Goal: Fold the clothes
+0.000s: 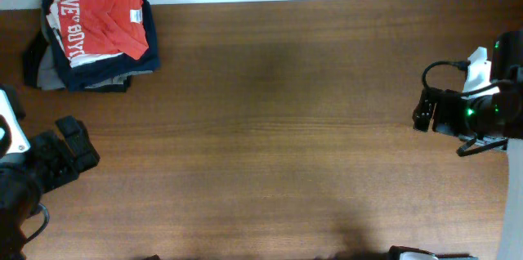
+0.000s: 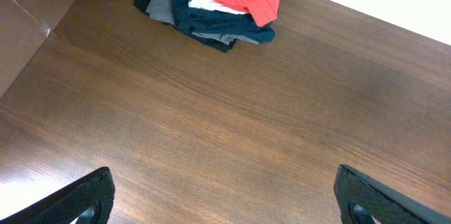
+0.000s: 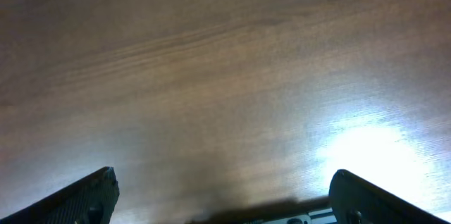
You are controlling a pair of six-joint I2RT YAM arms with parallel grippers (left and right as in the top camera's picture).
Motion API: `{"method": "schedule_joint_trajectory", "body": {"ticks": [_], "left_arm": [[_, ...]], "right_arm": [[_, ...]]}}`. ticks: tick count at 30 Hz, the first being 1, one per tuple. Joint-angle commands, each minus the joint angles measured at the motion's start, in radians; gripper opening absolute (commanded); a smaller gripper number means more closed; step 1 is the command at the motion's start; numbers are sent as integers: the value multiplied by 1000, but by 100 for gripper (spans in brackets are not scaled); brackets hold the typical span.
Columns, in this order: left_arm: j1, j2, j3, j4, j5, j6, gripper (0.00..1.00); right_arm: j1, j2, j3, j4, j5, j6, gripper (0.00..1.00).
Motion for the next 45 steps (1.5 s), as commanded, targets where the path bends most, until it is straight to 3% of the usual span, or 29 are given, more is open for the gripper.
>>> {"method": "schedule_joint_trajectory", "body": {"ticks": [1, 5, 9, 13, 15, 16, 19, 23, 29, 35, 39, 42, 45], "left_arm": [[2, -3, -5, -1, 8, -10, 99], [2, -3, -5, -1, 8, -10, 99], [2, -3, -5, -1, 8, -10, 99], [2, -3, -5, -1, 8, -10, 99], [2, -3, -5, -1, 8, -10, 99], [2, -3, -5, -1, 8, -10, 99], [2, -3, -5, -1, 8, -10, 99], [2, -3, -5, -1, 8, -10, 99], [2, -3, -5, -1, 8, -10, 99], [2, -3, -5, -1, 8, -10, 99], [2, -3, -5, -1, 8, -10, 99], [2, -3, -5, -1, 8, -10, 99], [2, -3, -5, -1, 8, -10, 99]], "right_arm": [[-3, 23, -11, -37, 11, -4, 99], [-2, -16, -11, -27, -8, -4, 99], [-2, -236, -45, 151, -13, -5, 99], [14, -547, -361, 285, -13, -5, 99], [74, -669, -547, 443, -14, -5, 99], [126, -795, -726, 628, -10, -5, 99], [173, -1020, -1038, 950, -6, -4, 99], [229, -1243, -1342, 1299, 2, -5, 99], [229, -1370, -1639, 1732, 11, -4, 99], [228, -1370, -1678, 1807, 29, -5, 99], [228, -1370, -1790, 2036, 29, -4, 99], [229, -1370, -1790, 1990, 40, -5, 99], [229, -1370, -1790, 1827, 50, -5, 99]]}}
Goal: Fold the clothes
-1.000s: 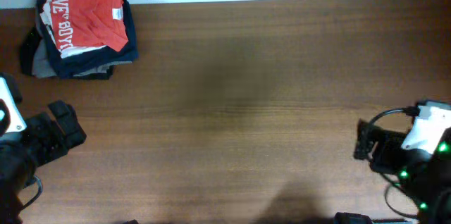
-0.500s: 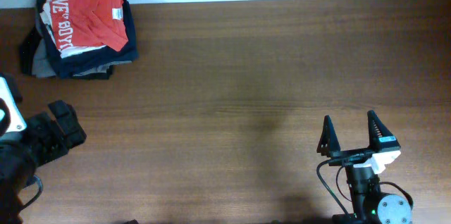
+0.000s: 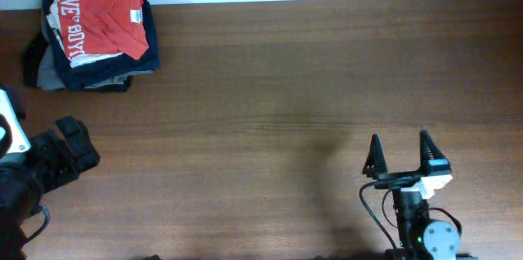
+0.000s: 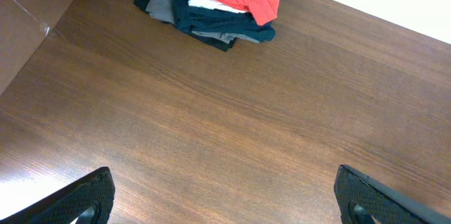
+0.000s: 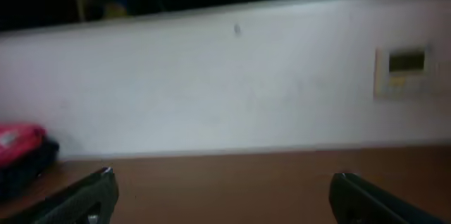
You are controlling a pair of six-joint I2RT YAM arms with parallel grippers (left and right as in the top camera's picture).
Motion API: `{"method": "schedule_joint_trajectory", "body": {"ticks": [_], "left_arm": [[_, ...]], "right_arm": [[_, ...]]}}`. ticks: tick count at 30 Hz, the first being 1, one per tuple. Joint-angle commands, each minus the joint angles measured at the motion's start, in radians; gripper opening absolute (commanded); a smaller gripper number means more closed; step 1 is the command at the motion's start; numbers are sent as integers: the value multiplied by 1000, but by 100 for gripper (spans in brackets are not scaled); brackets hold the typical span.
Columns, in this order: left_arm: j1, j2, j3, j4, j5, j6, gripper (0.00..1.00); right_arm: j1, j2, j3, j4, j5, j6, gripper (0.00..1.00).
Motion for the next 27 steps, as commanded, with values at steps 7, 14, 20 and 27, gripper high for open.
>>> {"method": "schedule_joint_trajectory", "body": {"ticks": [7, 14, 20, 27], "left_arm": [[2, -3, -1, 0, 8, -9, 99], [2, -3, -1, 0, 8, -9, 99], [2, -3, -1, 0, 8, -10, 99], [-256, -76, -151, 216, -30, -13, 99]], "right_arm": [[7, -7, -5, -286, 12, 2, 99], [7, -7, -5, -286, 12, 2, 99], [7, -7, -5, -286, 12, 2, 98], [7, -7, -5, -286, 12, 2, 99]]}}
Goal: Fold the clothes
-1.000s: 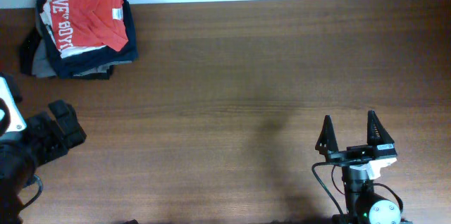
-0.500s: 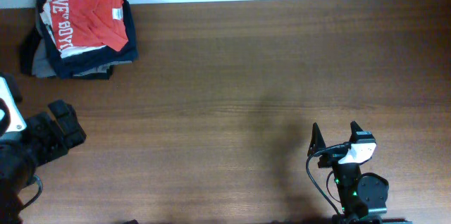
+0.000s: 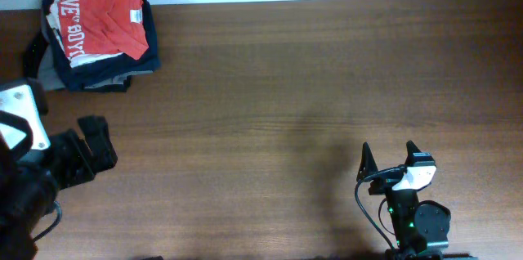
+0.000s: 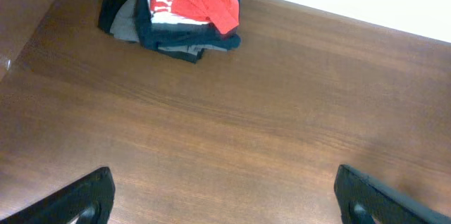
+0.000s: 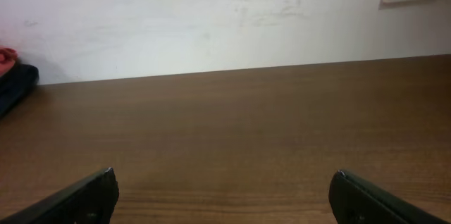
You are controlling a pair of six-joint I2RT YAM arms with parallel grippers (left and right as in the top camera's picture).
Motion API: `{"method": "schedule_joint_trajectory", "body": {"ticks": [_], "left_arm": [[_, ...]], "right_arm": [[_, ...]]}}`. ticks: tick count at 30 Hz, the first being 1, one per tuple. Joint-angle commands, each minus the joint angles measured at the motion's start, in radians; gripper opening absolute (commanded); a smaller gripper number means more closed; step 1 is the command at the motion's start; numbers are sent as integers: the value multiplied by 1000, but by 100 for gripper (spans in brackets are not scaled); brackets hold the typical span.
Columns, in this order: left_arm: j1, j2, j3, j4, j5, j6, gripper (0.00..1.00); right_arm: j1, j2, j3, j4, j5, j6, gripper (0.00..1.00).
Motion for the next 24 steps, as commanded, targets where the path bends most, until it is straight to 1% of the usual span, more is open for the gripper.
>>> {"method": "schedule_joint_trajectory", "body": {"ticks": [1, 2, 3, 5, 6, 8, 10, 13, 17, 18, 19, 20, 22, 23, 24], "left_arm": [[-190, -90, -306, 342, -43, -6, 99], [-198, -106, -373, 394, -43, -6, 99], [-202, -143, -499, 478, -42, -6, 99], [-202, -245, -787, 705, -38, -6, 99], [-202, -349, -1016, 933, -6, -6, 99], [-202, -528, -1308, 1234, 32, -6, 99], [-202, -692, -1529, 1459, 28, -6, 99], [-202, -887, -1741, 1606, 8, -6, 99], [-199, -1088, -1926, 1722, -38, -6, 99], [-195, -1135, -1968, 1754, -39, -6, 99], [-190, -1164, -2020, 1824, -39, -7, 99], [-190, -1164, -2040, 1847, -39, -7, 99], [-191, -1164, -2044, 1814, -32, -6, 99], [-191, -1164, -2044, 1730, -24, -7, 99], [-191, -1164, -2044, 1618, 25, -7, 99]], "right_arm": [[7, -9, -5, -6, 5, 1, 99], [7, -9, -5, -6, 5, 2, 99], [7, -9, -5, -6, 5, 2, 99], [7, -9, -5, -6, 5, 2, 99], [7, -9, -5, -6, 5, 2, 99], [7, -9, -5, -6, 5, 2, 99], [7, -9, -5, -6, 5, 2, 99], [7, -9, -5, -6, 5, 1, 99], [7, -9, -5, -5, 5, 2, 99], [7, -9, -5, -6, 5, 2, 99], [7, -9, -5, -6, 5, 1, 99], [7, -9, -5, -6, 5, 1, 99], [7, -9, -5, -6, 5, 2, 99], [7, -9, -5, -6, 5, 2, 99], [7, -9, -5, -6, 5, 2, 99]]}}
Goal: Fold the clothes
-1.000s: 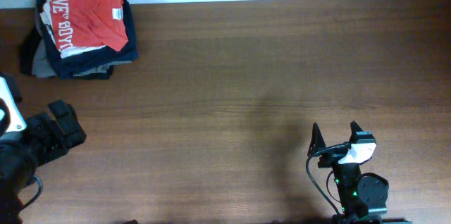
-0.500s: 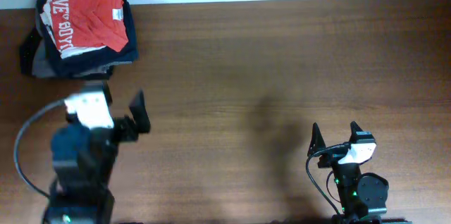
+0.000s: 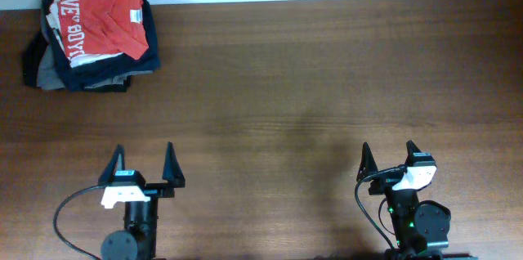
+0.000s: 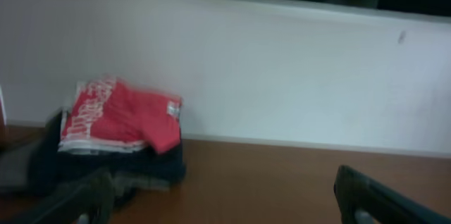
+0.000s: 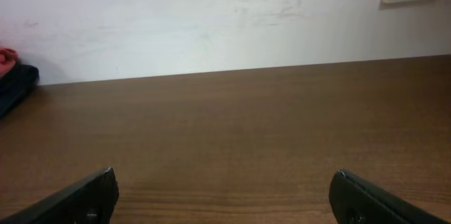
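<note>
A stack of folded clothes (image 3: 91,35), a red shirt with white lettering on top of dark and grey garments, lies at the table's back left corner. The same stack of clothes (image 4: 116,136) shows blurred in the left wrist view. My left gripper (image 3: 140,166) stands open at the front left, fingers pointing toward the wall, nothing between them. At the front right my right gripper (image 3: 386,156) is open and empty too, aimed at the wall. The edge of the clothes (image 5: 13,79) peeks in at the far left of the right wrist view.
The brown wooden table (image 3: 294,88) runs up to a white wall (image 5: 211,20). A small wall panel sits at the upper right of the right wrist view.
My left gripper has moved from the table's left edge to the front left, and now points level at the wall and the clothes stack. The right gripper has not moved.
At first both arms sat at the table's left and right edges, open, cameras looking down. Then the right gripper stood at the front right, facing the wall. By now the left gripper stands likewise at the front left. The stack has stayed put.
</note>
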You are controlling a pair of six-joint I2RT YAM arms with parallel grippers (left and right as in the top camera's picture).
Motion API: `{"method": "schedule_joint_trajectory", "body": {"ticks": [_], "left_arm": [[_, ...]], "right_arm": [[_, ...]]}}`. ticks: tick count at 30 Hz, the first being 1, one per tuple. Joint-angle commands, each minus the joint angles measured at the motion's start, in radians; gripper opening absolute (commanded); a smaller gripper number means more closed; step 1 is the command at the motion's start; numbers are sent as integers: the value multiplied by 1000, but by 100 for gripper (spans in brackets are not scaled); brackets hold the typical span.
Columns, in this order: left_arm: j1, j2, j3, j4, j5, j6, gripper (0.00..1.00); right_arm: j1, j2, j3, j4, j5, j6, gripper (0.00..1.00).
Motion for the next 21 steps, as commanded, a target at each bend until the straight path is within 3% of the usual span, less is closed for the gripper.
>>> {"method": "schedule_joint_trajectory", "body": {"ticks": [1, 21], "left_arm": [[6, -6, -11, -175, 69, -2, 99], [9, -5, -10, -202, 91, -2, 99]], "right_arm": [[7, -7, -5, -4, 5, 1, 99], [7, -7, -5, -4, 5, 1, 99]]}}
